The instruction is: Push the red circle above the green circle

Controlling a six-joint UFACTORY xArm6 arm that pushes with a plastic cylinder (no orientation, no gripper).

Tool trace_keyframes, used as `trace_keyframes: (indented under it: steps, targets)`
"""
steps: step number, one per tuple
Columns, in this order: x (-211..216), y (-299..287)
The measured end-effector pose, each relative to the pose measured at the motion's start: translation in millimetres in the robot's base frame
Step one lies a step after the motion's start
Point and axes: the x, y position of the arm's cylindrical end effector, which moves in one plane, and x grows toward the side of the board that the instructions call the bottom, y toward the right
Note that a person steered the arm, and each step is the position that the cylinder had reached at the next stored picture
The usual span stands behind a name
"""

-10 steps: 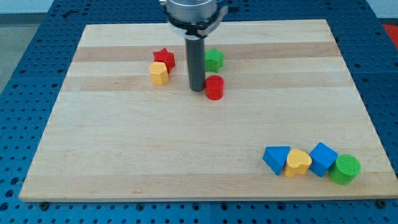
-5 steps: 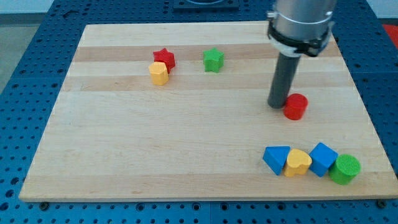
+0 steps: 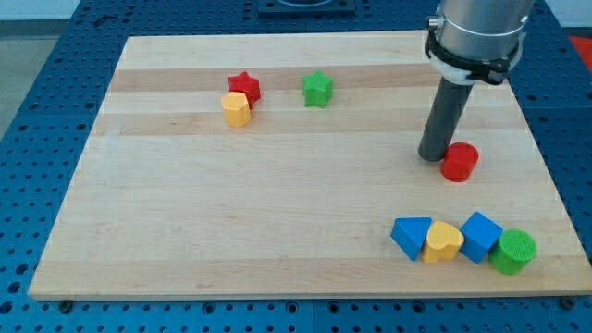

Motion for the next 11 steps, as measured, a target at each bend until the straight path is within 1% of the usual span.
trace_keyframes:
  steps: [2,4,6,7,11]
  targets:
    - [-4.3,5.0]
    - [-3.8,22.7]
    - [22.9,27.0]
    - [19.5,28.2]
    - [28.4,58.9]
